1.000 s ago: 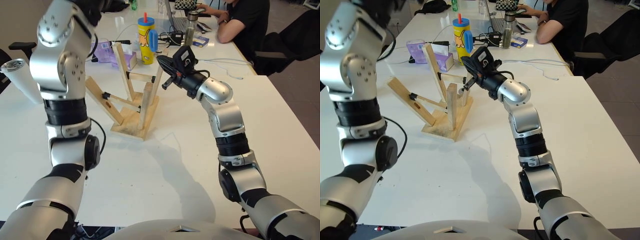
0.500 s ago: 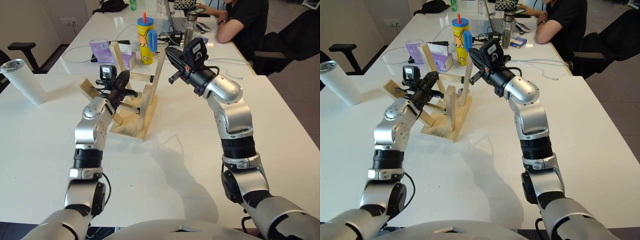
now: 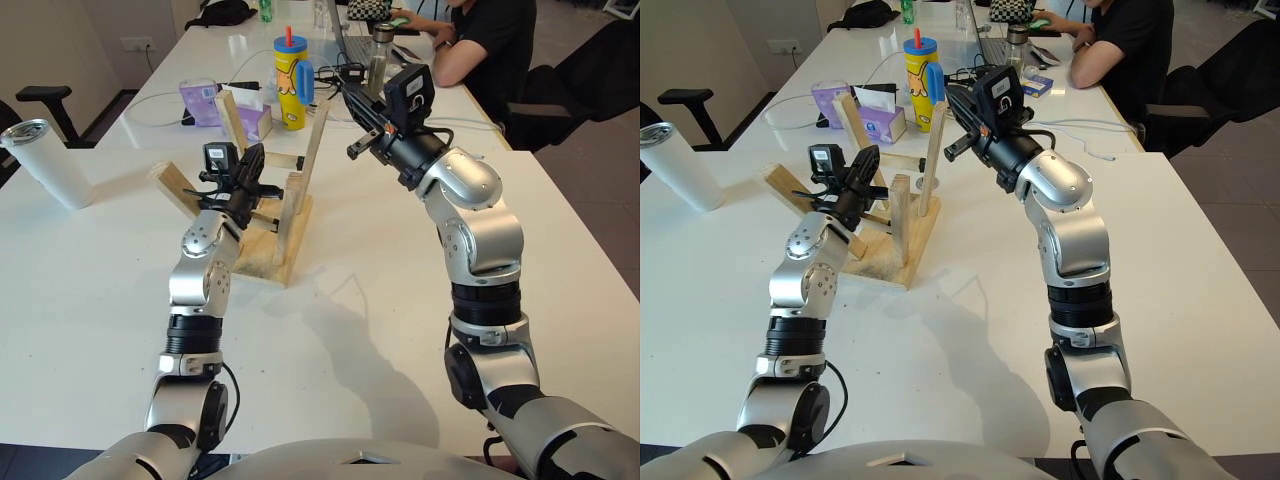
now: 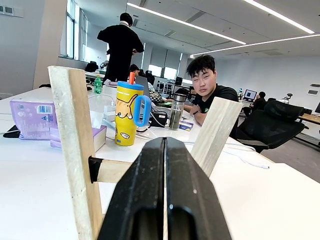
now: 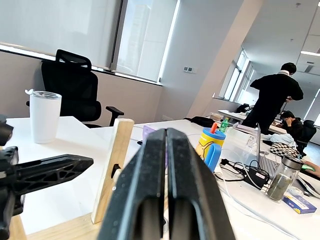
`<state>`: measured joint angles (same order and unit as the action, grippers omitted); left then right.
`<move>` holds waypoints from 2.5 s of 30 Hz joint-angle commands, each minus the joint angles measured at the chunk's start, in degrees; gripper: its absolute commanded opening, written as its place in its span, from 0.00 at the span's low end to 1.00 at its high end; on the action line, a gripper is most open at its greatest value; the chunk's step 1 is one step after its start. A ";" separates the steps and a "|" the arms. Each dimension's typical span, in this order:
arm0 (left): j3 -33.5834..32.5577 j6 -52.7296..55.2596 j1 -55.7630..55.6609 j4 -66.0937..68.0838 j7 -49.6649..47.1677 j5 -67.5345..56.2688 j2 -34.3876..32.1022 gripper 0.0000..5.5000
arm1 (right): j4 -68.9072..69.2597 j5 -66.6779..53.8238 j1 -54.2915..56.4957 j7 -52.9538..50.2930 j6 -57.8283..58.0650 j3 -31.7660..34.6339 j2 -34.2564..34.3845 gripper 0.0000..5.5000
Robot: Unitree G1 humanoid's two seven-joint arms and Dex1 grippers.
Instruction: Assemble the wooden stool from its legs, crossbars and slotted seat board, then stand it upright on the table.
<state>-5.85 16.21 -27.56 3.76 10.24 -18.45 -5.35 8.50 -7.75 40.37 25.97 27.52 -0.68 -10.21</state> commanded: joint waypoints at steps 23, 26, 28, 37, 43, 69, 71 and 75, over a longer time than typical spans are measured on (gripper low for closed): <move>-1.08 2.81 11.07 10.20 1.35 2.52 -4.77 0.00 | 1.16 -1.48 0.62 -0.97 0.49 -0.99 -1.14 0.00; -0.64 0.93 17.48 11.06 1.60 2.48 -3.07 0.00 | 1.30 -1.69 0.93 -0.88 0.71 -0.87 -1.20 0.00; -0.07 -0.76 18.00 11.87 1.41 3.19 -2.98 0.00 | 1.03 -1.71 1.26 -0.81 0.62 -0.95 -1.13 0.00; -0.31 -2.56 13.05 14.45 1.93 2.23 -3.20 0.00 | 1.36 -2.69 2.63 -0.65 0.88 -0.58 -0.56 0.00; -1.31 -2.43 9.12 12.51 2.05 1.53 -4.70 0.00 | 1.62 -4.08 3.89 -0.84 1.00 -0.38 -0.55 0.00; -2.93 -3.94 -17.39 -0.86 0.66 4.88 -10.91 0.00 | 1.15 -4.17 3.95 -2.75 -0.03 -1.36 -0.55 0.00; -3.89 -3.09 -22.09 -2.61 0.61 4.07 -12.08 0.00 | 1.19 -4.21 3.89 -2.80 0.02 -1.31 -0.66 0.00; -4.36 -0.98 -30.12 -6.03 0.25 3.55 -13.53 0.00 | 1.34 -4.32 3.77 -2.98 0.15 -1.22 -0.79 0.00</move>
<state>-10.24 13.79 -54.55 -0.49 10.57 -14.54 -18.17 9.24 -11.78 43.43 23.28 27.56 -1.94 -10.79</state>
